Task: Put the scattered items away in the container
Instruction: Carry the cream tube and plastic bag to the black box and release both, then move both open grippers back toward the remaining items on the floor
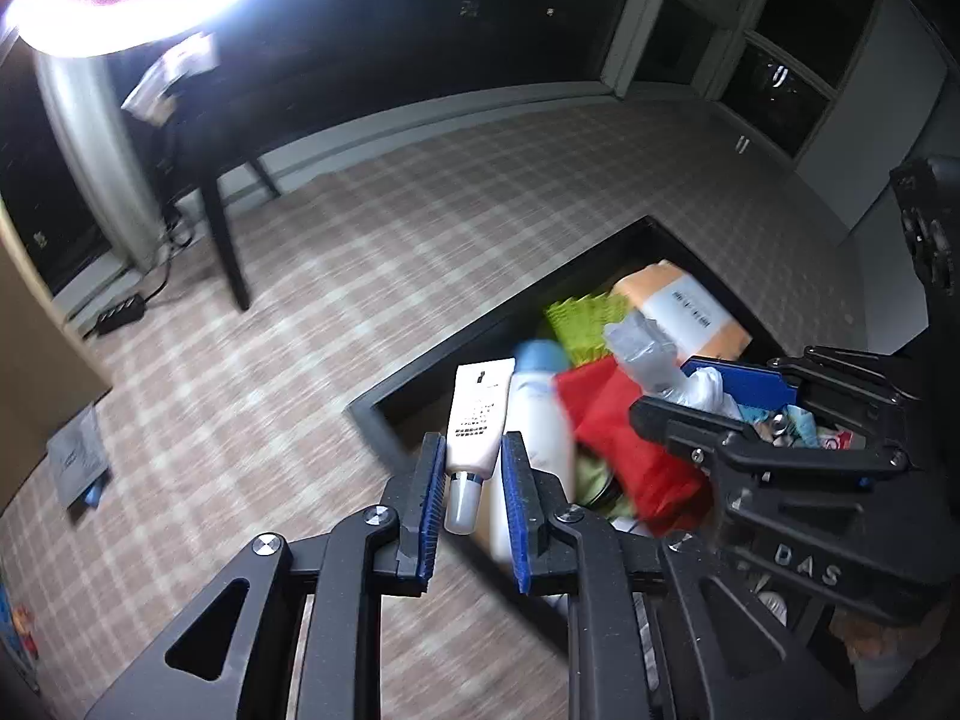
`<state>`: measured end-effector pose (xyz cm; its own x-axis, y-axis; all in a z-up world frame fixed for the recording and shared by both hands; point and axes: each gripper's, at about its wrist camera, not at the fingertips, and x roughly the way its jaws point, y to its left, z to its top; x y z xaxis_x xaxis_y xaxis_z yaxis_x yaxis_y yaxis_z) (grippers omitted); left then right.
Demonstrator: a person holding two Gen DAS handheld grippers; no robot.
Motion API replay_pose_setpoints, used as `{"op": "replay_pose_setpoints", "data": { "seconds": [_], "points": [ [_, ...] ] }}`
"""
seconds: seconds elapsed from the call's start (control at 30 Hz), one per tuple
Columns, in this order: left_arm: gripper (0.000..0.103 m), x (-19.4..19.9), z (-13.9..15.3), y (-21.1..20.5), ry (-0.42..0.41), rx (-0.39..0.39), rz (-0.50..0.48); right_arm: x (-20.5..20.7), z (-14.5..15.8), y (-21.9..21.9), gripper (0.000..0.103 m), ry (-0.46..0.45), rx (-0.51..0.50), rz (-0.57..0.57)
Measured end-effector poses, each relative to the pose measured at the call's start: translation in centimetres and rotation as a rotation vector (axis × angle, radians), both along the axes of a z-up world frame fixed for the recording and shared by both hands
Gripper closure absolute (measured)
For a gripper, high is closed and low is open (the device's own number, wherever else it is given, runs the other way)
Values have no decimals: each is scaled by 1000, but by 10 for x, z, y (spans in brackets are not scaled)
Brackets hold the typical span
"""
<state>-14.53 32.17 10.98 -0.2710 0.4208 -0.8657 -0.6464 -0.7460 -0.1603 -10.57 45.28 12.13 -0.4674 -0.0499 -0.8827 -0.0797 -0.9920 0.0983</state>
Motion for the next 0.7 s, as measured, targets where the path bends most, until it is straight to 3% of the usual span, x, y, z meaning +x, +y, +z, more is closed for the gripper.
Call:
{"op": "replay_pose_setpoints", "data": {
  "seconds": [0.03, 0.07, 0.3, 0.7],
  "points": [
    [61, -2, -2, 4, -12, -11, 6, 1, 2, 5, 60, 4, -5, -10],
    [57, -3, -2, 5, -14, -14, 10, 2, 4, 10, 54, 3, -7, -29],
    [58, -2, 2, -3, 33, -34, 14, 6, 11, 21, 51, 26, -18, -68],
    [58, -11, 15, -56, 25, -30, 107, -5, 13, -13, 51, 32, -29, 22]
  ]
}}
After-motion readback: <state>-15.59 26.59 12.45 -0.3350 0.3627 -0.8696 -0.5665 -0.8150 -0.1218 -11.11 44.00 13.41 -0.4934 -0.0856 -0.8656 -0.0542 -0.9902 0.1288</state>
